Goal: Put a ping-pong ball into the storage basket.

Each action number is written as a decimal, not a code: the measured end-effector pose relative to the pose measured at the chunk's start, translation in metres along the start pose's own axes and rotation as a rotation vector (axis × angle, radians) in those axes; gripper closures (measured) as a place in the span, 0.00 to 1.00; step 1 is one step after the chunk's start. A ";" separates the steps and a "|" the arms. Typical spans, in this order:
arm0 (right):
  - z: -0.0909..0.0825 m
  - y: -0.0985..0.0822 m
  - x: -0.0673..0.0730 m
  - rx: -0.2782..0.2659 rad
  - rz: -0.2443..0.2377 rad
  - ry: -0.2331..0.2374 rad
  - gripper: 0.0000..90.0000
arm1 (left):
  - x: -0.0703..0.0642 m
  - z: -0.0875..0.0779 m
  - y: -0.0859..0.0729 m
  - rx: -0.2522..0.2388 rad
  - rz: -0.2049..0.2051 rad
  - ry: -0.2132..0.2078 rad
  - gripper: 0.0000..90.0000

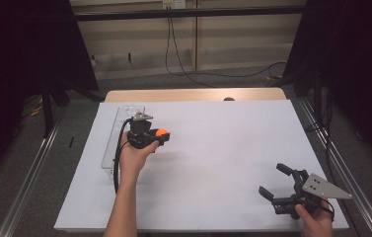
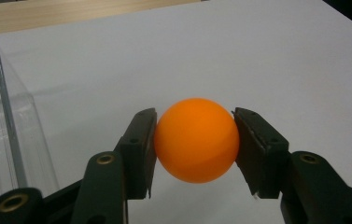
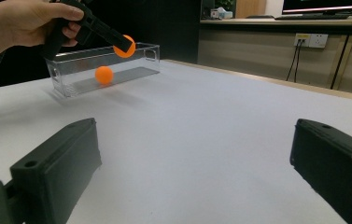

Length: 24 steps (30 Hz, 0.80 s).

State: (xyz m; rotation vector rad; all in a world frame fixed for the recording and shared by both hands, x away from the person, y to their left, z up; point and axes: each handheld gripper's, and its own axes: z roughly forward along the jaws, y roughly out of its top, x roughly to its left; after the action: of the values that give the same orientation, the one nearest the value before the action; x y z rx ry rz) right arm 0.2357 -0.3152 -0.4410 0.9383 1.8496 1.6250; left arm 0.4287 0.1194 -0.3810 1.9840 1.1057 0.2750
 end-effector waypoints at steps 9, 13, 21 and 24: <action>0.000 0.000 0.000 -0.001 -0.001 0.002 0.01 | 0.002 -0.003 0.000 -0.005 -0.006 0.001 0.57; 0.000 0.000 0.000 0.000 -0.001 0.002 0.01 | 0.003 -0.004 0.000 0.002 -0.001 -0.001 0.57; 0.000 0.000 0.000 0.000 -0.002 0.002 0.01 | 0.004 -0.006 0.000 -0.001 -0.005 0.006 0.57; 0.000 0.000 0.000 0.000 -0.001 0.002 0.01 | 0.005 -0.007 0.000 -0.003 -0.001 0.013 0.57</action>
State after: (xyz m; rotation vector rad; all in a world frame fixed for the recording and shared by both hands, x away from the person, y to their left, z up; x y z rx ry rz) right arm 0.2358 -0.3149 -0.4411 0.9360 1.8513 1.6254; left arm 0.4283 0.1270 -0.3772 1.9816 1.1138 0.2899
